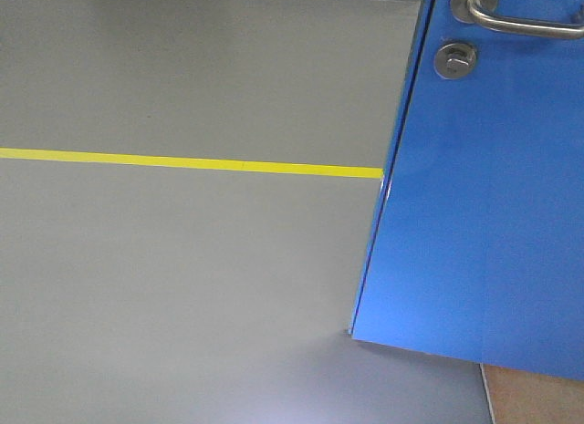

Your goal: Move to blue door and open it

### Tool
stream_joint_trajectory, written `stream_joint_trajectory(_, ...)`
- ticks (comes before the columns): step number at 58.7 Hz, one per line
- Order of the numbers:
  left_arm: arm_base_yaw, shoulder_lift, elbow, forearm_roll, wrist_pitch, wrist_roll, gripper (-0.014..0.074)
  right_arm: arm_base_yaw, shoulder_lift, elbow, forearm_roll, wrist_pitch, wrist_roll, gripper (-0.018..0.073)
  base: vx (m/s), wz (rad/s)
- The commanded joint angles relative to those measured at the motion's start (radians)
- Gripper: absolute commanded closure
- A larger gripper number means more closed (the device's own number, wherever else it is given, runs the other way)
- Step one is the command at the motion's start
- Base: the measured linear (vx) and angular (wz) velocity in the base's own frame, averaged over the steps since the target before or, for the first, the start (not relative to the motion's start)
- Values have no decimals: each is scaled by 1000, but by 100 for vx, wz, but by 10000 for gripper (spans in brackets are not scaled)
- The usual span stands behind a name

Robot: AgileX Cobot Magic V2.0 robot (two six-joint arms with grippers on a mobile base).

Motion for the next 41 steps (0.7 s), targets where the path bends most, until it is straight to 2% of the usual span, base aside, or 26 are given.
stream_joint_trajectory(1,1,-14,-20,-2,-84,-7,524,-5,-112,71,-82,-70,-75,562,0,0)
stream_joint_trajectory(8,1,-14,-20,-2,-84,-7,524,-5,-252,201,-163,-109,-164,562,0,0)
stream_joint_trajectory(14,1,-14,-20,-2,-84,-7,524,-5,-386,324,-314,-224,-297,562,0,0)
stream_joint_trajectory(18,1,-14,-20,-2,-84,-7,524,1,-470,410,-405,-314,-324,562,0,0)
stream_joint_trajectory(23,1,-14,-20,-2,-84,-7,524,26,-568,518,-470,-403,-296,562,0,0)
stream_joint_trajectory(27,1,-14,-20,-2,-84,-7,524,75,-646,608,-530,-446,-248,562,0,0)
stream_joint_trajectory(31,1,-14,-20,-2,-84,-7,524,149,-733,710,-588,-430,-167,561,0,0)
stream_joint_trajectory(41,1,-14,-20,-2,-84,-7,524,316,-880,872,-830,-411,-33,561,0,0)
